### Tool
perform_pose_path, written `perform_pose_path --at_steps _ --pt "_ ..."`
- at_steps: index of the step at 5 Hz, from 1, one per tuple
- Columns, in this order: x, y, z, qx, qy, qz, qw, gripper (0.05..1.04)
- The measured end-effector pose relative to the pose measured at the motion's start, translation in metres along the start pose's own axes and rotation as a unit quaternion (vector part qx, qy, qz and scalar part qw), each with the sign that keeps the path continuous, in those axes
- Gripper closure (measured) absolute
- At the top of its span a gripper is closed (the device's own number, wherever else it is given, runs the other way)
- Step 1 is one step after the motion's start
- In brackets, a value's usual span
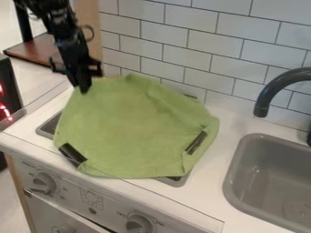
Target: Fold the cloth from left to right
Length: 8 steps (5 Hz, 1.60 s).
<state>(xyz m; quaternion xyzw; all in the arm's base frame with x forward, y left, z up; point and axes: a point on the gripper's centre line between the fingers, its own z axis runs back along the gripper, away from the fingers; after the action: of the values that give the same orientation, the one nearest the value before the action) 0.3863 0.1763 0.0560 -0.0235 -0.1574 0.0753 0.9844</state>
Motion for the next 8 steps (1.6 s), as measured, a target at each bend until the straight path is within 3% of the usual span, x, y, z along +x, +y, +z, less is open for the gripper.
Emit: perform_pose_path --at_steps 1,2,3,4,5,7,8 --pt "0.002 -0.026 0.022 -0.035 -0.023 -0.013 0.9990 1.035" --pt "0.005 -0.075 0.037 -0.073 -0.039 -0.068 0.9942 1.035" --pt "-0.003 -0.127 0.031 -0.096 -0.023 -0.131 0.9864 1.035" --pt "-0.014 -0.172 0.021 -0.107 -0.011 -0.193 0.9753 1.035" --pt "-0.024 -0.194 0.009 -0.108 -0.002 -0.232 0.9667 1.035" --pt "-0.062 -0.208 -0.054 -0.096 0.067 -0.285 0.9514 1.035" --pt "-0.061 -0.210 -0.059 -0.093 0.066 -0.307 0.9448 1.013"
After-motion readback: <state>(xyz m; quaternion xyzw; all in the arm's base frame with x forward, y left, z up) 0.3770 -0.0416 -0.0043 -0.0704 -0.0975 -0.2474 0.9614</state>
